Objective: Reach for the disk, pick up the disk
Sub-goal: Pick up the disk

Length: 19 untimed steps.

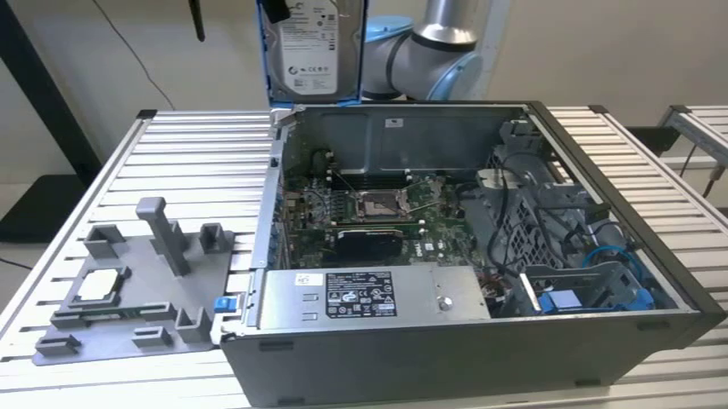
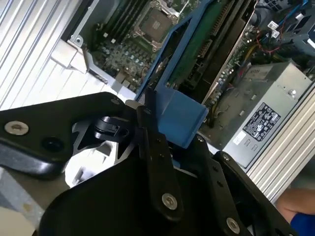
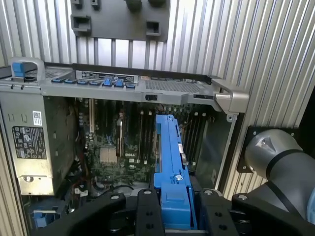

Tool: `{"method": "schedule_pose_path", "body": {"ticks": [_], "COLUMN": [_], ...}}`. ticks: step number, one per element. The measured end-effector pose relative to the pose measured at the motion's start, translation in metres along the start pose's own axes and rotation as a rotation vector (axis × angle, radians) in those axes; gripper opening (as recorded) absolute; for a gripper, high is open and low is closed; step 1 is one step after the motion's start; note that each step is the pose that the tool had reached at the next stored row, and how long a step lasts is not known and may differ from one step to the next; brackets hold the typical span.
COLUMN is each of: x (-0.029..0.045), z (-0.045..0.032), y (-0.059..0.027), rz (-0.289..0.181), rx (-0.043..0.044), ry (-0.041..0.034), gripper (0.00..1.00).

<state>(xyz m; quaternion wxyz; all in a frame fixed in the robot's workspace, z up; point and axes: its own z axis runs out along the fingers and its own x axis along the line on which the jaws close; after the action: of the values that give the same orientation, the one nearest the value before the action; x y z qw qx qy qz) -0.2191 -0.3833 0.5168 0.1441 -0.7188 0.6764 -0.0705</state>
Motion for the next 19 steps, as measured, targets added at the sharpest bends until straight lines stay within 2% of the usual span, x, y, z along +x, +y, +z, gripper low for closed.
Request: {"method": "schedule_pose_path", "body": {"ticks": [9, 19], "x": [0.002, 0.0034], "z": [0.0078, 0.0134], "y": [-0.0245, -0.0419], "rz": [0.0, 0.0], "rx": [0.0, 0.0001], "ry": [-0.0003, -0.0005], "gripper": [0.0, 0.0]}}
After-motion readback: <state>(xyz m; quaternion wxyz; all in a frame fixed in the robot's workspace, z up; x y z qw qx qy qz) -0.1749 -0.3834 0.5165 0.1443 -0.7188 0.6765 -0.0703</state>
